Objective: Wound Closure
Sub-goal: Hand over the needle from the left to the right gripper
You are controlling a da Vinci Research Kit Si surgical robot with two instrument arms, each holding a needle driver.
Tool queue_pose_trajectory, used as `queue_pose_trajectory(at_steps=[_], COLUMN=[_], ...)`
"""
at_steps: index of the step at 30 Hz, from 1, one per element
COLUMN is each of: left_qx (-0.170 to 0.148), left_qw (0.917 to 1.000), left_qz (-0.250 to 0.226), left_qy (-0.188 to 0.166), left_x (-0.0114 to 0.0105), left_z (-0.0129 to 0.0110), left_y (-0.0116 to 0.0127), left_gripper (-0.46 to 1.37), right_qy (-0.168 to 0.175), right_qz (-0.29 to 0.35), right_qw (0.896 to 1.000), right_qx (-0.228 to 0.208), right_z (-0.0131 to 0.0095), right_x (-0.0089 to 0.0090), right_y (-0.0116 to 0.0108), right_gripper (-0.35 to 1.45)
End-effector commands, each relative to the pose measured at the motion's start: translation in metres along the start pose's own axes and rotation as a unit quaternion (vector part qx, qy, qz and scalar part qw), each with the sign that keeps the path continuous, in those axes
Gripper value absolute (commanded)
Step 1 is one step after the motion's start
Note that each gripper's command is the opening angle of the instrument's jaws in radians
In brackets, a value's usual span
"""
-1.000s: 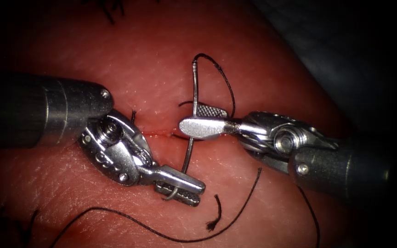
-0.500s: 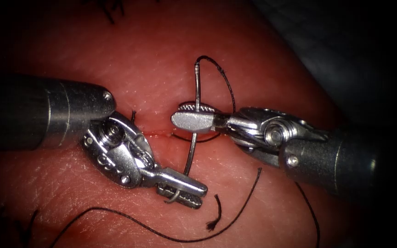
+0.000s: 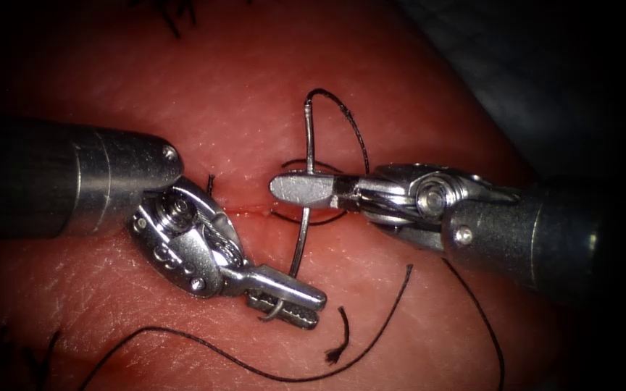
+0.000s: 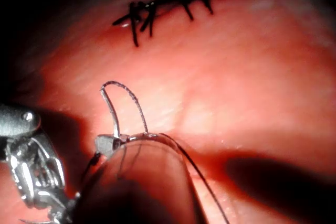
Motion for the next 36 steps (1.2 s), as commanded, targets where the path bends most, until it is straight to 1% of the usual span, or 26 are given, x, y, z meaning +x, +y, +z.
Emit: queue_pose_trajectory(at_steps=[1, 3, 4, 7, 14, 16, 17, 18, 21, 23, 27, 28, 29, 30, 31, 33, 35, 36], left_qx=[0.001, 0.004, 0.006, 0.008, 0.011, 0.017, 0.024, 0.034, 0.051, 0.07, 0.088, 0.098, 0.105, 0.109, 0.113, 0.127, 0.133, 0.134], left_qw=[1.0, 0.9997, 0.9995, 0.9991, 0.9981, 0.9968, 0.9951, 0.9924, 0.9854, 0.9772, 0.966, 0.9577, 0.9512, 0.9474, 0.9449, 0.9377, 0.9355, 0.9338], left_qz=[-0.009, -0.021, -0.027, -0.039, -0.057, -0.072, -0.086, -0.107, -0.145, -0.177, -0.218, -0.247, -0.266, -0.277, -0.283, -0.296, -0.299, -0.301], left_qy=[-0.003, -0.01, -0.012, -0.016, -0.024, -0.032, -0.041, -0.051, -0.072, -0.093, -0.107, -0.112, -0.115, -0.117, -0.12, -0.131, -0.135, -0.138], left_x=[0.0, 0.0001, 0.0001, 0.0001, 0.0002, 0.0002, 0.0002, 0.0001, 0.0001, 0.0001, 0.0003, 0.0004, 0.0004, 0.0005, 0.0005, 0.0007, 0.0007, 0.0008], left_z=[-0.0001, 0.0, 0.0, -0.0001, -0.0006, -0.0009, -0.0011, -0.0013, -0.0018, -0.0023, -0.0027, -0.0029, -0.0031, -0.0032, -0.0033, -0.0035, -0.0037, -0.0038], left_y=[0.0002, 0.0002, 0.0002, 0.0003, 0.0004, 0.0004, 0.0004, 0.0004, 0.0004, 0.0003, 0.0002, 0.0001, 0.0001, 0.0001, 0.0001, 0.0001, 0.0001, 0.0001], left_gripper=[0.84, 1.01, 1.06, 1.14, 1.14, 1.13, 1.13, 1.12, 1.12, 1.13, 1.1, 1.04, 0.98, 0.96, 0.91, 0.7, 0.59, 0.52], right_qy=[0.003, 0.002, 0.003, 0.013, 0.029, 0.035, 0.039, 0.044, 0.048, 0.055, 0.059, 0.062, 0.065, 0.067, 0.07, 0.071, 0.073, 0.075], right_qz=[0.0, 0.0, 0.0, -0.008, -0.051, -0.075, -0.083, -0.101, -0.128, -0.168, -0.198, -0.213, -0.219, -0.231, -0.239, -0.262, -0.27, -0.281], right_qw=[1.0, 1.0, 1.0, 1.0, 0.998, 0.997, 0.996, 0.994, 0.99, 0.984, 0.978, 0.974, 0.972, 0.969, 0.967, 0.96, 0.957, 0.954], right_qx=[-0.01, -0.013, -0.012, -0.008, 0.001, 0.004, 0.006, 0.008, 0.014, 0.03, 0.043, 0.047, 0.052, 0.055, 0.058, 0.068, 0.073, 0.078], right_z=[-0.0001, -0.0003, -0.0003, -0.0005, -0.0007, -0.0009, -0.0009, -0.0011, -0.0014, -0.002, -0.0025, -0.0027, -0.0028, -0.0029, -0.003, -0.0032, -0.0032, -0.0033], right_x=[0.0002, 0.0004, 0.0004, 0.0008, 0.0017, 0.0019, 0.002, 0.002, 0.0021, 0.0022, 0.0024, 0.0025, 0.0025, 0.0026, 0.0026, 0.0026, 0.0025, 0.0024], right_y=[0.0001, 0.0002, 0.0003, 0.0004, 0.0004, 0.0005, 0.0005, 0.0005, 0.0006, 0.0008, 0.001, 0.0011, 0.0011, 0.0012, 0.0012, 0.0012, 0.0011, 0.001], right_gripper=[-0.35, -0.35, -0.35, -0.35, -0.35, -0.35, -0.35, -0.35, -0.35, -0.35, -0.35, -0.35, -0.35, -0.35, -0.35, -0.35, -0.35, -0.35])
